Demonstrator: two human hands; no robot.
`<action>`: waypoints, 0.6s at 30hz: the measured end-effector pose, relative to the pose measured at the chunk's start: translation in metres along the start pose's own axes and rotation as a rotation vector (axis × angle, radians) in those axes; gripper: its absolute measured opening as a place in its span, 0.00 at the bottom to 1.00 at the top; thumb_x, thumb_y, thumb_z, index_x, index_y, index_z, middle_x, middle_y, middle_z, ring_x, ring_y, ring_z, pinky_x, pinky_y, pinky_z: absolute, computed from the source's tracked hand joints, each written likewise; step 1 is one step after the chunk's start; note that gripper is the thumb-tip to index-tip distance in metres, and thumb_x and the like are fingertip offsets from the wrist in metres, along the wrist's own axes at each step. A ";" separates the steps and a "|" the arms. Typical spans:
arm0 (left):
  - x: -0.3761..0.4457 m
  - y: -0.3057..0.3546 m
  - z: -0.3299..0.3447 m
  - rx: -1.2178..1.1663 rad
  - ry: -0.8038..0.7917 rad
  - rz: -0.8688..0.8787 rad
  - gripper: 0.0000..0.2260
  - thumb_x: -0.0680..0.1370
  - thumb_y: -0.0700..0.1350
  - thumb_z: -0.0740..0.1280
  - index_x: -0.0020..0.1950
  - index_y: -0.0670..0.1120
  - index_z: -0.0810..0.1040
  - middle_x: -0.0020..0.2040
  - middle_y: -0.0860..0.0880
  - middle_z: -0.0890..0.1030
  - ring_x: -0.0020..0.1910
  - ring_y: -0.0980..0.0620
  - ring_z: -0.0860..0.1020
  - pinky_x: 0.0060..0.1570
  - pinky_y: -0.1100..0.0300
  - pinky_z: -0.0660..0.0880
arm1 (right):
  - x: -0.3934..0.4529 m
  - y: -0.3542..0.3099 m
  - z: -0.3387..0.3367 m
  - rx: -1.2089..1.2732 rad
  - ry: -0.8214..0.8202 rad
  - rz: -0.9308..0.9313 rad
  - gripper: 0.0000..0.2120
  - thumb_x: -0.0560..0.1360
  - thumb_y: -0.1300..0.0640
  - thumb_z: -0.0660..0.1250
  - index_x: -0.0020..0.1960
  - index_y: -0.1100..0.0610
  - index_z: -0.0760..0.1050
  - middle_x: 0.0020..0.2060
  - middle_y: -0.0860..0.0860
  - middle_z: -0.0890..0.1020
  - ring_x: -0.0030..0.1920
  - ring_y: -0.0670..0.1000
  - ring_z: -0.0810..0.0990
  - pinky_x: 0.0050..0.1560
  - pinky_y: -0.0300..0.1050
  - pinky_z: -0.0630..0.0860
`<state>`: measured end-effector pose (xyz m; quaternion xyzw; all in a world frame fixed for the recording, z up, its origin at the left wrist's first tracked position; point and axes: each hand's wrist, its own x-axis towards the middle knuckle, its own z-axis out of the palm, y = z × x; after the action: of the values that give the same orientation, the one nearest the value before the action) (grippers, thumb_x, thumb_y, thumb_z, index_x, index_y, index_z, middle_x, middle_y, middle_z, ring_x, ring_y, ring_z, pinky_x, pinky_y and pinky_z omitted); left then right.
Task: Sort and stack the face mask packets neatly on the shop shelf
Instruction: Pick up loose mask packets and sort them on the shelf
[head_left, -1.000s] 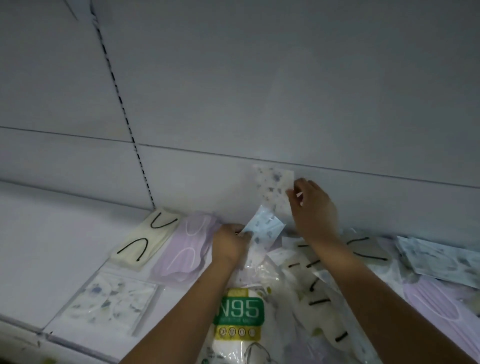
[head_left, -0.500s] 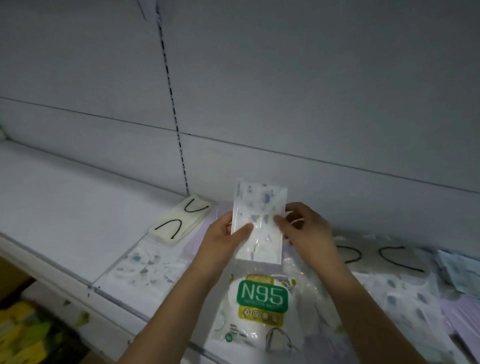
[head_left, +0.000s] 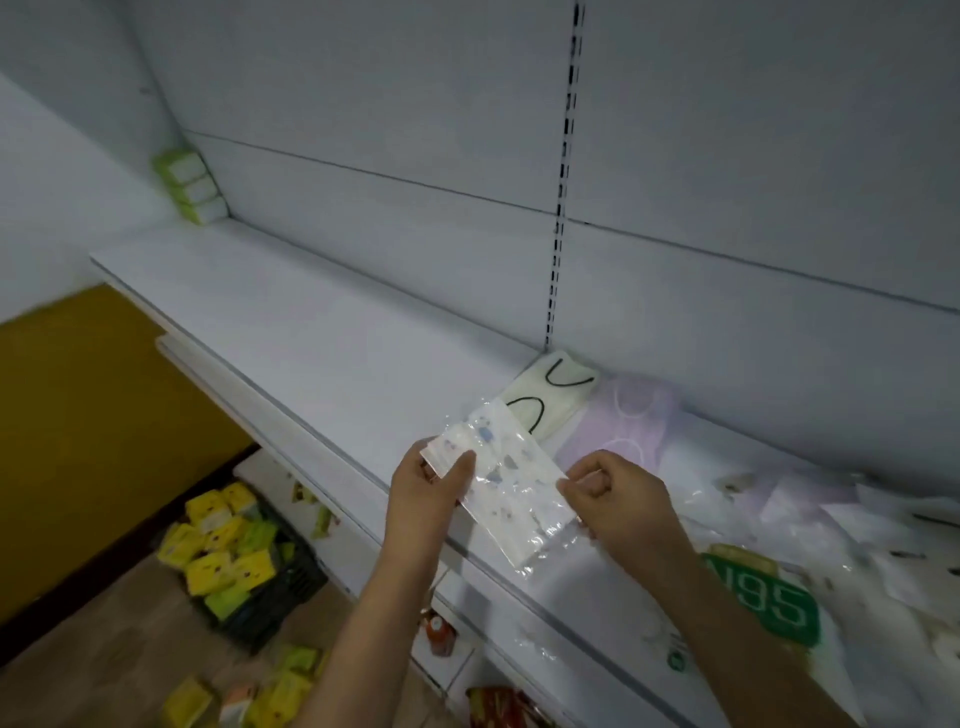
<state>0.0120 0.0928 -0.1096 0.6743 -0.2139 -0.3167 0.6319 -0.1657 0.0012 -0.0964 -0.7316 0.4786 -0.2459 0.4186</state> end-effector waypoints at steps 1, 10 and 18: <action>0.007 -0.004 -0.006 0.047 0.016 0.026 0.13 0.77 0.43 0.73 0.60 0.51 0.76 0.48 0.49 0.84 0.42 0.56 0.82 0.44 0.62 0.81 | 0.001 -0.001 0.006 -0.020 0.035 0.016 0.05 0.75 0.53 0.71 0.42 0.52 0.77 0.28 0.46 0.78 0.31 0.46 0.78 0.36 0.39 0.74; 0.043 -0.033 -0.018 0.580 0.050 0.228 0.15 0.76 0.49 0.72 0.61 0.51 0.74 0.45 0.55 0.79 0.35 0.60 0.76 0.34 0.68 0.70 | -0.012 -0.006 0.019 -0.136 0.295 0.161 0.07 0.79 0.54 0.64 0.54 0.55 0.76 0.40 0.45 0.79 0.38 0.38 0.74 0.37 0.26 0.64; 0.050 -0.049 -0.013 0.878 0.105 0.302 0.22 0.76 0.53 0.69 0.67 0.45 0.75 0.61 0.45 0.77 0.61 0.43 0.73 0.59 0.50 0.67 | -0.034 -0.019 0.045 0.014 0.020 0.373 0.18 0.81 0.52 0.62 0.67 0.59 0.73 0.61 0.53 0.80 0.53 0.49 0.78 0.40 0.33 0.67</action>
<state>0.0511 0.0726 -0.1659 0.8544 -0.3912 -0.0662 0.3356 -0.1364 0.0530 -0.1028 -0.6249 0.6084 -0.1745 0.4572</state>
